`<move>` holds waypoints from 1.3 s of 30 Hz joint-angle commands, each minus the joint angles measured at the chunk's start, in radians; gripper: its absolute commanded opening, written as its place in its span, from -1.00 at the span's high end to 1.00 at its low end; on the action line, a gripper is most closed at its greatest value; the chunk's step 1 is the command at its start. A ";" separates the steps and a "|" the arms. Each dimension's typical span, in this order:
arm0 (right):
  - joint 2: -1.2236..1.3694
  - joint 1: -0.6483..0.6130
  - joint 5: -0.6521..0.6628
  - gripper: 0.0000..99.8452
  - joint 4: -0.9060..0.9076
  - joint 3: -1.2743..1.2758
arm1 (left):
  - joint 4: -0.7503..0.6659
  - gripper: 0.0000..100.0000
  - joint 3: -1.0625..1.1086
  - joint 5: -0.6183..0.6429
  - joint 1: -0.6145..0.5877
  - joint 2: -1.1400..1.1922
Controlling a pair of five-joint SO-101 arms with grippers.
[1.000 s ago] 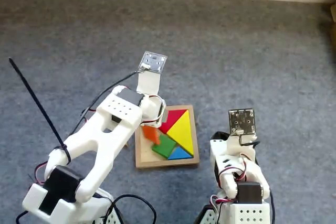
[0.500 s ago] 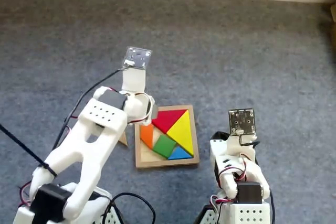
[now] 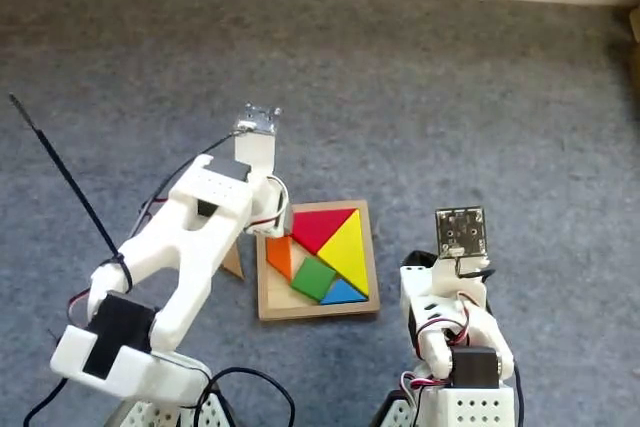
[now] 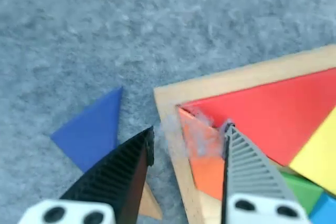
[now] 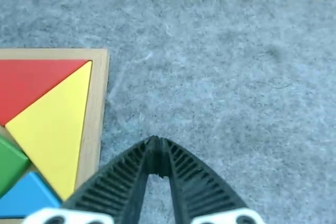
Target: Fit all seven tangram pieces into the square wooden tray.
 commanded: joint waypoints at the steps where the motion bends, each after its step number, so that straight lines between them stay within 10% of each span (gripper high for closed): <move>1: 0.005 0.012 -0.005 0.98 0.007 0.145 | 0.011 0.57 -0.035 -0.072 -0.077 0.005; 21: 0.005 0.012 -0.005 0.98 0.007 0.145 | 0.413 0.57 -0.263 -0.137 -0.179 -0.001; 39: 0.005 0.012 -0.005 0.98 0.007 0.145 | 0.144 0.57 0.059 -0.051 -0.176 0.010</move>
